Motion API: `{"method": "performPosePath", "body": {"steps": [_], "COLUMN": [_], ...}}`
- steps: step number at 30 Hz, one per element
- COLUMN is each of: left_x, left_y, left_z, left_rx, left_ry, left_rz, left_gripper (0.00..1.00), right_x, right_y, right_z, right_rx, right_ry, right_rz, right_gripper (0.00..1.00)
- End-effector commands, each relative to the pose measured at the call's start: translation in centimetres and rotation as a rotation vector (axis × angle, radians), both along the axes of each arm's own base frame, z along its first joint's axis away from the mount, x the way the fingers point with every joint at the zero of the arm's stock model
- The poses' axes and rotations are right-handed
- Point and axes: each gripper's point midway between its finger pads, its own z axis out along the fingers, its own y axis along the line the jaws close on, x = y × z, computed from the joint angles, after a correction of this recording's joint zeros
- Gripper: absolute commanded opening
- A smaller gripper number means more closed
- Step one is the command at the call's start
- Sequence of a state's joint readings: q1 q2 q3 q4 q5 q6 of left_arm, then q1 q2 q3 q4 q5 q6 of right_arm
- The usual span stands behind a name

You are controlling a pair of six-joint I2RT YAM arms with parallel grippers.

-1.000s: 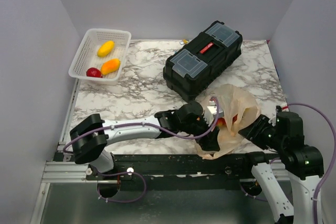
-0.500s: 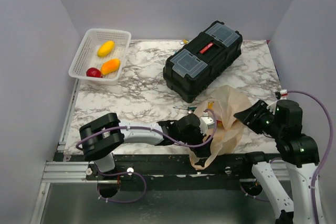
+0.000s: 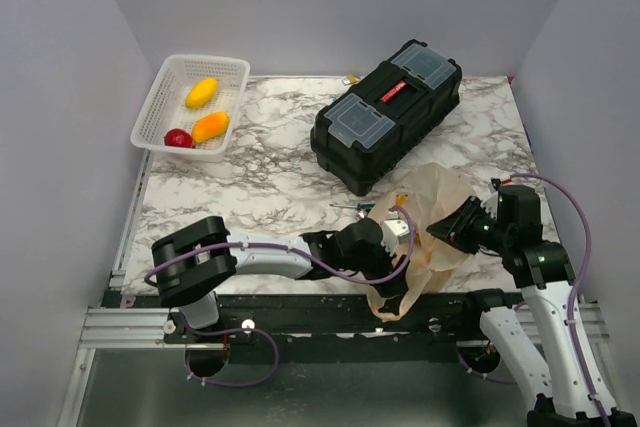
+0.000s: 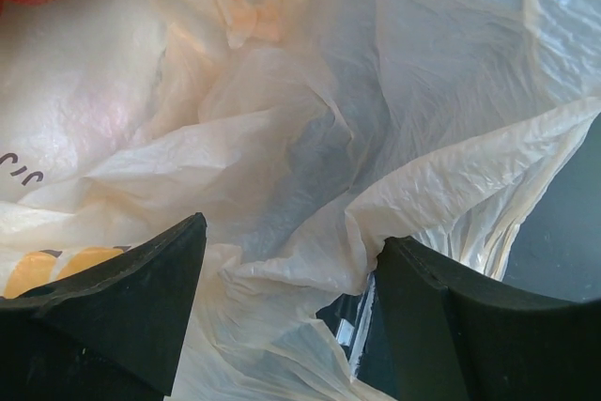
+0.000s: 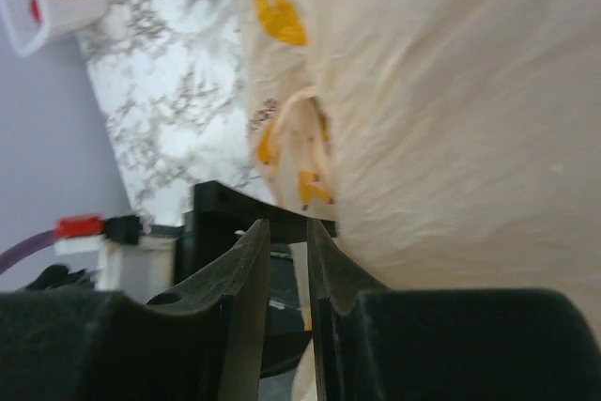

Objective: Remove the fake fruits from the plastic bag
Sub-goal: Adjust the plastic bag at the center of the board.

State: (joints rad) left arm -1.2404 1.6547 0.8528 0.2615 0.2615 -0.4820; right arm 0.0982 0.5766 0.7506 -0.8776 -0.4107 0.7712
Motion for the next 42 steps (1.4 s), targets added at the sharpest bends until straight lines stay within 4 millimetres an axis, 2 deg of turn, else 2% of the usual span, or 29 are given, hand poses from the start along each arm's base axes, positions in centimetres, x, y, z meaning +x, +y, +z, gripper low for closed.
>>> {"method": "performPosePath", "body": {"steps": [1,2,5,8,12,14,15,16,17,19,22,25,27,29,30,31,33,37,40,42], "left_x": [0.3,0.3,0.1,0.0,-0.7,-1.3,-1.5,-1.7,-1.9,-2.2,-2.4,-2.5,-2.6,-2.6,-2.7,-2.7,-2.7,-2.7,-2.8,-2.9], "left_y": [-0.5,-0.4,-0.1,0.2,0.6,0.4,0.2,0.0,-0.1,-0.5,-0.8,-0.9,-0.7,-0.5,-0.5,-0.4,-0.3,-0.3,-0.4,-0.5], "left_z": [1.2,1.2,1.4,2.4,5.2,6.8,7.5,7.6,7.5,6.9,5.7,5.0,4.7,4.3,4.1,3.9,3.5,3.2,3.5,3.6], "left_rx": [-0.036,-0.035,-0.031,-0.025,-0.048,-0.068,-0.079,-0.08,-0.079,-0.085,-0.055,-0.039,-0.033,-0.025,-0.022,-0.02,-0.01,-0.008,-0.015,-0.019], "left_ry": [-0.052,-0.053,-0.053,-0.065,-0.084,-0.084,-0.079,-0.072,-0.059,-0.039,-0.013,-0.006,-0.001,0.003,0.003,0.001,-0.001,0.002,0.003,0.0], "left_rz": [0.009,0.01,-0.001,-0.015,-0.068,-0.108,-0.126,-0.136,-0.144,-0.157,-0.171,-0.175,-0.177,-0.177,-0.177,-0.177,-0.178,-0.18,-0.182,-0.185], "left_gripper": [0.7,0.7,0.7,0.71,0.73,0.74,0.74,0.74,0.74,0.73,0.73,0.73,0.73,0.73,0.73,0.73,0.72,0.72,0.72,0.72], "right_x": [-1.5,-1.7,-1.2,-0.7,-0.1,0.3,0.7,0.9,1.2,1.4,1.0,0.0,-0.4,-0.7,-0.8,-0.9,-1.1,-1.5,-1.0,-0.3], "right_y": [-3.8,-4.9,-6.0,-7.4,-7.1,-7.1,-7.1,-7.1,-6.7,-6.3,-6.2,-6.3,-6.3,-7.3,-7.7,-8.1,-8.5,-8.4,-8.2,-7.2], "right_z": [-4.3,-5.2,-5.1,-5.0,-7.2,-7.3,-7.0,-6.6,-6.2,-5.7,-6.2,-6.7,-5.6,-3.6,-2.7,-2.0,-1.9,-3.5,-4.0,-4.7], "right_rx": [-0.161,-0.205,-0.209,-0.225,-0.219,-0.214,-0.211,-0.202,-0.183,-0.156,-0.154,-0.155,-0.156,-0.189,-0.214,-0.241,-0.296,-0.325,-0.315,-0.279], "right_ry": [0.15,0.182,0.176,0.179,0.231,0.238,0.218,0.2,0.176,0.154,0.191,0.243,0.237,0.201,0.183,0.173,0.187,0.246,0.23,0.228], "right_rz": [-0.18,-0.239,-0.336,-0.453,-0.46,-0.47,-0.471,-0.473,-0.461,-0.446,-0.455,-0.467,-0.465,-0.494,-0.497,-0.496,-0.467,-0.428,-0.423,-0.386], "right_gripper": [0.26,0.29,0.32,0.34,0.35,0.36,0.38,0.47,0.55,0.62,0.73,0.75,0.8,0.95,1.0,1.0,1.0,1.0,1.0,0.99]}}
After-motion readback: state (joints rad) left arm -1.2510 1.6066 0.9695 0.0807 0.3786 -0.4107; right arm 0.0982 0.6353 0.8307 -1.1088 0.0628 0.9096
